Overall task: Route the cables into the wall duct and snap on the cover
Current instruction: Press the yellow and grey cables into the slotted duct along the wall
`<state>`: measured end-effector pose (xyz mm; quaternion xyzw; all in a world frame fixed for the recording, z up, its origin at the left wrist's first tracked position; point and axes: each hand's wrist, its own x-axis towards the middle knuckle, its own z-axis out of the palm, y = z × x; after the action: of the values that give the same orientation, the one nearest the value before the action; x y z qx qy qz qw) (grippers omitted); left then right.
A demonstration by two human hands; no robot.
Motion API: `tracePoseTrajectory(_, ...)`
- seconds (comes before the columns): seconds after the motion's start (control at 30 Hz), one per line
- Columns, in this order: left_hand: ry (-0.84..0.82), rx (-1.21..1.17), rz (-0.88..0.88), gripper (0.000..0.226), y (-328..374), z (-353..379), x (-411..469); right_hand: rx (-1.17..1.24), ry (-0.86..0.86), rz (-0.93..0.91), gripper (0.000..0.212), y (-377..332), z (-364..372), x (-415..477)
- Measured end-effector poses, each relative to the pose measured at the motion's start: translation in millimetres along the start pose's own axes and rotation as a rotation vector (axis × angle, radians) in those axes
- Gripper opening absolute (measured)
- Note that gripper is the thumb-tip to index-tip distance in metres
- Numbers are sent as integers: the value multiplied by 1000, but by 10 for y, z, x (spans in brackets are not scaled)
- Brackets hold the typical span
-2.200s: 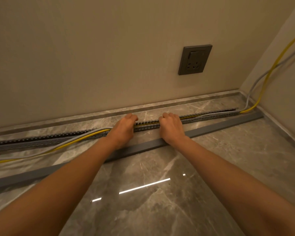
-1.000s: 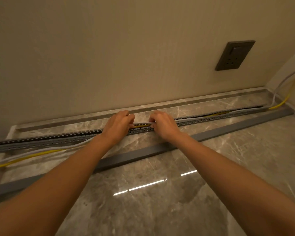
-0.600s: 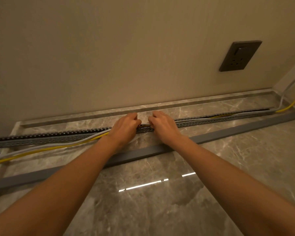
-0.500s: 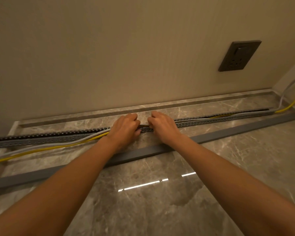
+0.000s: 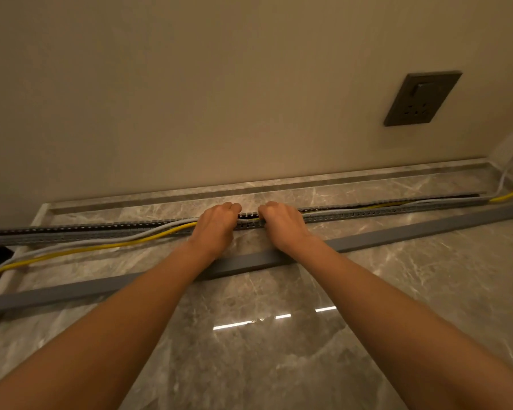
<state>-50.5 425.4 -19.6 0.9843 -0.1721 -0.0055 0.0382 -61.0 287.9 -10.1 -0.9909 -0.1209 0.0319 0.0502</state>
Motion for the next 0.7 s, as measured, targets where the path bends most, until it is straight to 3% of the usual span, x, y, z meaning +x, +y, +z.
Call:
tracePoseTrajectory(0.13,-16,-71,-38,29,-7,-10,17,12,18,-27,24,-21,-29,7)
tracePoseTrajectory(0.3,-5,-340,-132,34,-99,-113,-4,45,94,-95,28,-56,8,9)
tracePoseTrajectory(0.43,78,-270,-168,29,-360,-145,-117,134,83,-50,27,-119,22,15)
tracePoseTrajectory(0.57,-71,-157,-269,38,-627,-207,-236,212,92,-63,26,-321,38,80)
tracePoseTrajectory(0.7,-111,-165,-235,32,-873,-255,-302,289,87,-74,35,-609,48,200)
